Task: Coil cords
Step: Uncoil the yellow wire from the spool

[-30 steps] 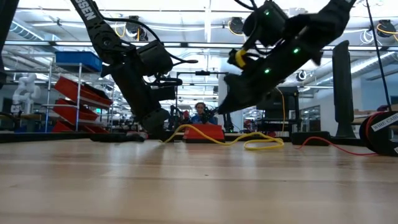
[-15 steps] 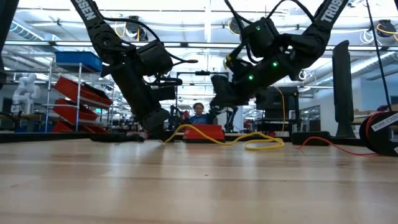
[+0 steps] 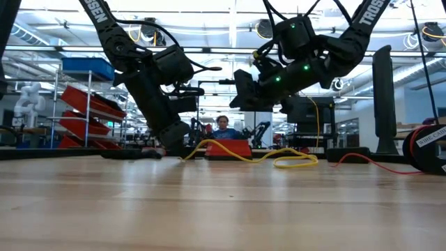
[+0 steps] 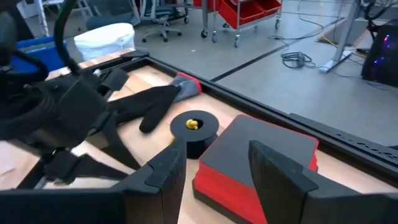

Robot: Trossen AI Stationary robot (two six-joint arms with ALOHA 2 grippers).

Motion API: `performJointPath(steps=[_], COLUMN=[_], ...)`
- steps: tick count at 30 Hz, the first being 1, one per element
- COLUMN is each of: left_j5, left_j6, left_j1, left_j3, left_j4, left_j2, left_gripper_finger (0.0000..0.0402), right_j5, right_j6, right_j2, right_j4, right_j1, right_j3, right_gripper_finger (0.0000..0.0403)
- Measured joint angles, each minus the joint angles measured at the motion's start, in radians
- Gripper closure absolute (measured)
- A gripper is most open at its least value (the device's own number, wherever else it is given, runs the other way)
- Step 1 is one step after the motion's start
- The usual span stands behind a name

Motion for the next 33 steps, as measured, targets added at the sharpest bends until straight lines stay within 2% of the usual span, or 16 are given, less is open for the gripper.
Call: performJointPath(steps=[14,19,21,25,33], left_j5=[0.0,0.0,0.0,0.0,0.0], left_j6=[0.0,0.0,0.0,0.0,0.0], left_j1=[0.0,0.0,0.0,0.0,0.0], left_j3=[0.0,0.0,0.0,0.0,0.001], left_j4=[0.0,0.0,0.0,0.0,0.0], left_j2=[0.0,0.0,0.0,0.0,0.0], left_gripper_finger=[0.033,0.033,0.033,0.033,0.033], right_j5=[0.005,-0.054,-0.086,-0.082,-0.079], right_j6=[-0.002,-0.034,-0.066,-0.139,-0.22], right_j2=[0.0,0.0,0.0,-0.027,-0.146], right_j4=[0.023,-0.003,-0.028,-0.102,-0.303], right_j1=[0.001,0.028,0.049,0.099,0.163], right_j3=[0.0,0.0,0.0,0.0,0.0], right_gripper_finger=[0.0243,0.0243,0.0243,0.0243,0.0243])
